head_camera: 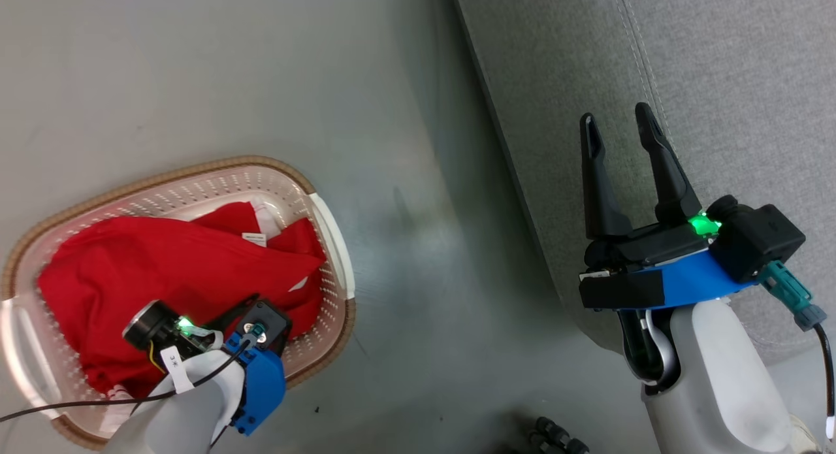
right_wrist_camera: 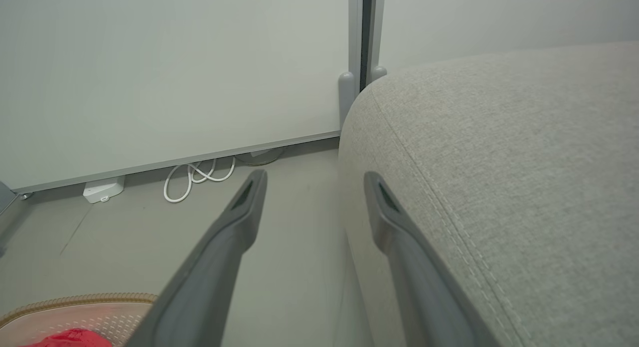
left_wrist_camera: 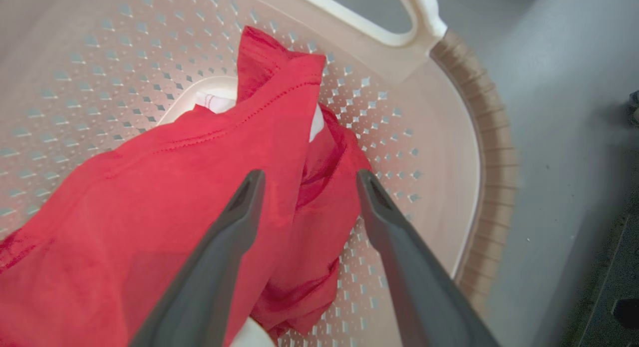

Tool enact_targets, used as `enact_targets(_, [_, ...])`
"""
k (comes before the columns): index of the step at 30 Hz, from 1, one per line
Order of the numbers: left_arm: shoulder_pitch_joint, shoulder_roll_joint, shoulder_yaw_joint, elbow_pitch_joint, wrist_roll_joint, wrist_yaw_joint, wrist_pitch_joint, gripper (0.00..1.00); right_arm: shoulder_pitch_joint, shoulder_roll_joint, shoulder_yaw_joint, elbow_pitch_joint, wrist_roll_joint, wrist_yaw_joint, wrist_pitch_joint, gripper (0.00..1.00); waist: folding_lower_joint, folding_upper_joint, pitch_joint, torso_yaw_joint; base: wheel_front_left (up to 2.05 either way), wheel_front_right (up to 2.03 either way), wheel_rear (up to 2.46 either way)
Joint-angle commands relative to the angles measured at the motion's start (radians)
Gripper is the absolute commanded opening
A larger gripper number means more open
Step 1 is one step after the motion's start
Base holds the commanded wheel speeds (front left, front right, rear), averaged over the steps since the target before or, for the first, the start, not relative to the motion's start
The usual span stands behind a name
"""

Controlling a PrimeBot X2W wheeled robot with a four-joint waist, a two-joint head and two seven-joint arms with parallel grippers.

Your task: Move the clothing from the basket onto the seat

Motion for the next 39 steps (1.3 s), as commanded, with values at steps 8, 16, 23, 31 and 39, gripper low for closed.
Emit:
enact_targets(8, [-0.071,0.029,-0.003,0.093,0.019,0.077,0.020,1.00,-0.046,0.000,0.038,-0.005,0.046,-0.001,-0.008,1.00,-0.0002,0.0000,0.081,-0.053,0.00,0.00,0.00])
enact_targets(16, [-0.110,0.046,-0.010,0.160,0.027,0.142,0.052,1.00,-0.052,0.000,0.042,-0.014,0.052,-0.001,-0.009,1.00,-0.0002,0.0000,0.105,-0.052,0.00,0.00,0.00])
enact_targets(23, [-0.129,0.053,0.037,0.168,-0.030,0.178,0.007,1.00,-0.056,0.000,0.049,-0.016,0.061,-0.001,-0.009,1.00,-0.0002,0.0000,0.108,-0.040,0.00,0.00,0.00])
enact_targets(31, [-0.147,0.047,0.082,0.176,-0.091,0.182,-0.021,0.94,-0.063,0.000,0.056,-0.019,0.069,-0.001,-0.009,1.00,-0.0002,0.0000,0.114,-0.034,0.00,0.00,0.00])
enact_targets(39, [-0.158,0.022,0.097,0.188,-0.134,0.166,-0.054,0.80,-0.061,0.000,0.061,-0.012,0.069,-0.001,-0.009,1.00,-0.0002,0.0000,0.109,-0.027,0.00,0.00,0.00])
